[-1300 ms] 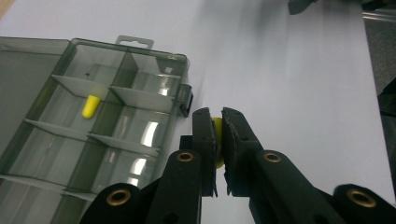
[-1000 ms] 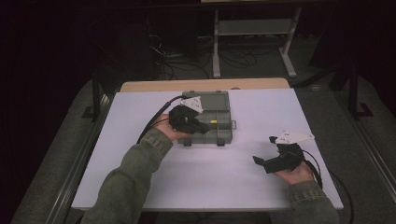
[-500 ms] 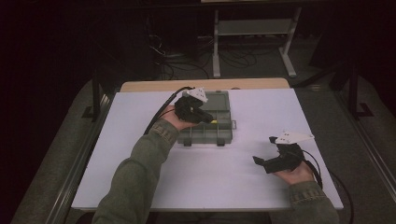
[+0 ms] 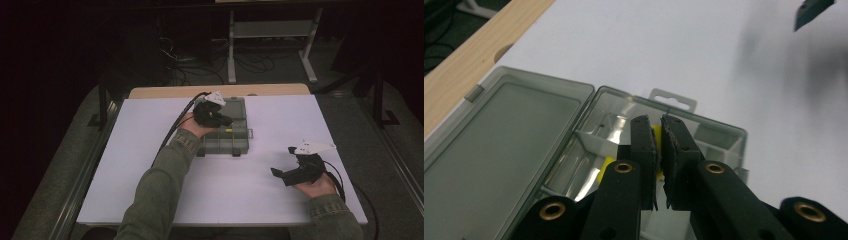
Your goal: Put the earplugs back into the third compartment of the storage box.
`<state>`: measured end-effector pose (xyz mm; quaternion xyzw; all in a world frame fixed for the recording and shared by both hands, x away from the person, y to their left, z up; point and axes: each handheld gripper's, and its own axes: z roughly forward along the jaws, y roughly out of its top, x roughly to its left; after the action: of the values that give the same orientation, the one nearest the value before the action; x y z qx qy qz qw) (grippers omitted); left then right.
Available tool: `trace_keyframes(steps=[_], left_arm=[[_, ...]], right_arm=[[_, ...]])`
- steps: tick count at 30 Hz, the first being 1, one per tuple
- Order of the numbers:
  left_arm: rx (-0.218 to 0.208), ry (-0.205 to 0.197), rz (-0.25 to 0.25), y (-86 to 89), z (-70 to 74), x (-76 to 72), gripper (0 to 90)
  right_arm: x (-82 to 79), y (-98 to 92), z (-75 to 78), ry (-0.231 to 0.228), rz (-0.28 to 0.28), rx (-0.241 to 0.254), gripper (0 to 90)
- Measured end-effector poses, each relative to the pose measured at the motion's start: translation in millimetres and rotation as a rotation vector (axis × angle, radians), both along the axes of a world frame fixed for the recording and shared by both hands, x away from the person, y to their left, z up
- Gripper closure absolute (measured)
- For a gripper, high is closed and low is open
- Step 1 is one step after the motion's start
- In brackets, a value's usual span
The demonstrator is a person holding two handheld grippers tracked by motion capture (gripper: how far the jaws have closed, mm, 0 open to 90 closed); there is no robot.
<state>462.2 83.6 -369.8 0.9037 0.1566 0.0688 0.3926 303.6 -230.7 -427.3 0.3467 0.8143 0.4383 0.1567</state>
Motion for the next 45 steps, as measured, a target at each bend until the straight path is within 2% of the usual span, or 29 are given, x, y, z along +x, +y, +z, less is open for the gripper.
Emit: trace_keyframes(steps=[4,7,9,14,16,17,20,21,23,26,32,36,39,45], left_arm=[[-0.002,0.011,0.047,2.3,-11.0,9.2,84.6],[-0.001,0.034,0.059,2.9,-19.0,14.9,84.6],[0.022,0.04,0.062,3.1,-23.1,17.3,84.4],[0.014,0.069,0.064,4.2,-26.4,19.5,80.9],[0.018,0.084,0.058,3.8,-27.5,19.7,71.4],[0.03,0.08,0.061,3.7,-27.3,19.1,69.1],[0.026,0.092,0.062,5.0,-25.6,17.6,62.0],[0.019,0.091,0.067,5.8,-24.1,16.8,59.7],[-0.028,0.102,0.061,9.1,-20.2,15.0,49.2],[-0.078,0.078,0.056,14.3,-12.7,8.0,34.6],[-0.094,0.04,0.039,22.8,-2.7,-8.6,15.1],[-0.111,0.018,0.037,30.4,2.6,-20.2,9.5],[-0.114,0.018,0.052,36.1,3.8,-24.9,0.9],[-0.135,-0.005,0.061,52.6,4.0,-36.0,0.0]], right_arm=[[-0.1,0.6,-0.2,0.002,0.002,-0.002,0.0],[-0.1,0.5,-0.2,0.004,0.002,-0.001,0.0],[-0.2,0.4,-0.3,0.004,0.003,-0.001,0.0],[0.5,0.3,-1.0,0.006,0.003,-0.002,0.0],[0.3,0.8,-1.0,0.006,0.005,-0.004,0.0],[0.2,0.9,-1.0,0.006,0.005,-0.004,0.0],[0.1,0.6,-0.8,0.006,0.005,-0.003,0.0],[0.2,0.5,-0.8,0.005,0.005,-0.003,0.0],[0.0,0.7,-0.6,0.004,0.005,-0.002,0.0],[-0.1,0.6,-0.5,0.003,0.004,-0.002,0.0],[-0.6,1.3,0.2,0.001,0.005,-0.003,0.0],[-0.8,1.4,0.3,0.0,0.004,-0.003,0.0],[-1.2,1.5,0.4,-0.002,0.004,-0.003,0.0],[-2.1,0.9,0.7,0.0,0.0,-0.002,0.0]])
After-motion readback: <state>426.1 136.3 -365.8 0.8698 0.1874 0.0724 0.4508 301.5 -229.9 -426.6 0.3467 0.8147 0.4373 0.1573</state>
